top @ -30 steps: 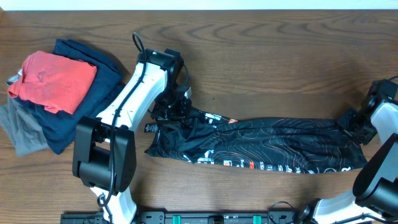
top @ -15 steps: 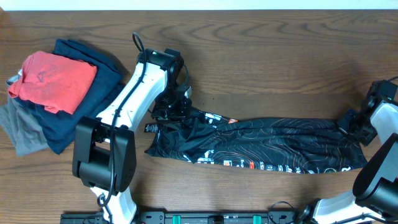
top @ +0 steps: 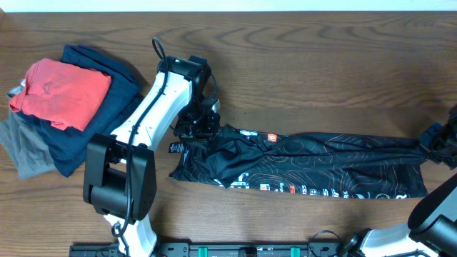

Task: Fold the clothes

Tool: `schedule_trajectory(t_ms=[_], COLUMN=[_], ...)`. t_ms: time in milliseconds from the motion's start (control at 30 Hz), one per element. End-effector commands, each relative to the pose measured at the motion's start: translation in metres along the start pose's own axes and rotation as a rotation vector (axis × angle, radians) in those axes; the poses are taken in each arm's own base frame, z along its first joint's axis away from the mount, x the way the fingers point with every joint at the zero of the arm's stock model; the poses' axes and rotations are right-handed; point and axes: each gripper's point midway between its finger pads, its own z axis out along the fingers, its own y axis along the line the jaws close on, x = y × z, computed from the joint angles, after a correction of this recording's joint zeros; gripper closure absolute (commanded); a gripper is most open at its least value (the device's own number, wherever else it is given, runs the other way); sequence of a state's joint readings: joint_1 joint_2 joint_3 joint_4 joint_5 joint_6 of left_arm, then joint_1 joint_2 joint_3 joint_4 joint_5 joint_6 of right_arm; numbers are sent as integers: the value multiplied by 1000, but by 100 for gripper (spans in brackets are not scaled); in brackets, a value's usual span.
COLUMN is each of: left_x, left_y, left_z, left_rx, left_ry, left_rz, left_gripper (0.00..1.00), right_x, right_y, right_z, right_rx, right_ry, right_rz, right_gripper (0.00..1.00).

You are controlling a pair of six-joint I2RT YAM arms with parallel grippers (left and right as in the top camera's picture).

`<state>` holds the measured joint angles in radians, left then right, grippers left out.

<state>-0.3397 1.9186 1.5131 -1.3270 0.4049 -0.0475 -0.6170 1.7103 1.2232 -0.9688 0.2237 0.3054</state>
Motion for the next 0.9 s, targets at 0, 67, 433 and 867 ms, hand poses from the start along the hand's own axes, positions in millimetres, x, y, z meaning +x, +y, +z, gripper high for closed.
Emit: schedule_trajectory(t_ms=[0, 67, 433, 867], left_x=[2, 2, 4, -23], left_y=[2, 2, 2, 24], left_z=[2, 2, 2, 12], left_rx=[-1, -1, -3, -104], left_ry=[10, 11, 21, -92], left_rz=[6, 6, 3, -84], left_gripper=[87, 87, 78, 54], right_x=[11, 18, 26, 24], right_y=[-11, -18, -38, 2], right_z=[7, 12, 17, 26], right_rx=[54, 92, 147, -81], right_ry=[22, 37, 66, 67], right_rz=[-11, -9, 66, -50], right_gripper=[99, 99, 63, 38])
